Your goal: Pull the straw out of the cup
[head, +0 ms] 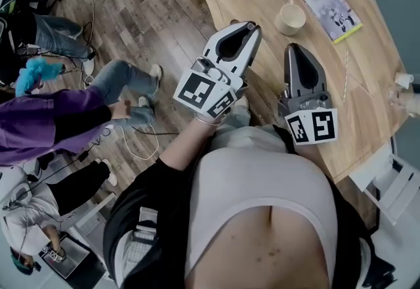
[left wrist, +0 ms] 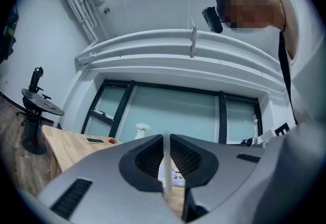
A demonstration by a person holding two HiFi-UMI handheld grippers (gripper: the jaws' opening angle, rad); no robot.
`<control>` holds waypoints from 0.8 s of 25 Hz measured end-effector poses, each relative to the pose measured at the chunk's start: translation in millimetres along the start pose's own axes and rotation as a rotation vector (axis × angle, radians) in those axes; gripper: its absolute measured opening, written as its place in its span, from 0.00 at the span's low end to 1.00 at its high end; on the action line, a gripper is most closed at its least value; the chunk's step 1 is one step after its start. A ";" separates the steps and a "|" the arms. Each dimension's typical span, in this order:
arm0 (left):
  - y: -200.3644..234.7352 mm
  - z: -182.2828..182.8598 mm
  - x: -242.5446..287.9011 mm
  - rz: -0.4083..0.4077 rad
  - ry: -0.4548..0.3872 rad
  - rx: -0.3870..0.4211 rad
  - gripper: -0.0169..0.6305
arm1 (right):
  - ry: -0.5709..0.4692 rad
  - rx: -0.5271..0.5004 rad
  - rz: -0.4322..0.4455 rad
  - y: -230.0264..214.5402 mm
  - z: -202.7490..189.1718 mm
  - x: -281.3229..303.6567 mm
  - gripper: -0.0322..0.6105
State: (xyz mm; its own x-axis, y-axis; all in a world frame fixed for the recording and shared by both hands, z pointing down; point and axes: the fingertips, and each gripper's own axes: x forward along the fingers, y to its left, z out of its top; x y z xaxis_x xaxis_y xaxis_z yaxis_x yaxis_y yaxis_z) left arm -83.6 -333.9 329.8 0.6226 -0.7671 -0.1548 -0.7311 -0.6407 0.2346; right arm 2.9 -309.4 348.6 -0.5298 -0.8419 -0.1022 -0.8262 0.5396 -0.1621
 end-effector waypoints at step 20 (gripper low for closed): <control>-154.5 -8.9 -70.5 0.025 -0.061 0.032 0.09 | -0.018 -0.035 0.069 26.5 31.6 -159.3 0.10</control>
State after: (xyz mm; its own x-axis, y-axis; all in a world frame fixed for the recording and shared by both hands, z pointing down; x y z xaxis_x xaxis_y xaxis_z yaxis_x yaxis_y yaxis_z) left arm -11.9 -180.6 313.0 0.5868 -0.7826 -0.2078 -0.7553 -0.6215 0.2080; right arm 71.5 -161.0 329.5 -0.5827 -0.8022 -0.1302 -0.7939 0.5961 -0.1200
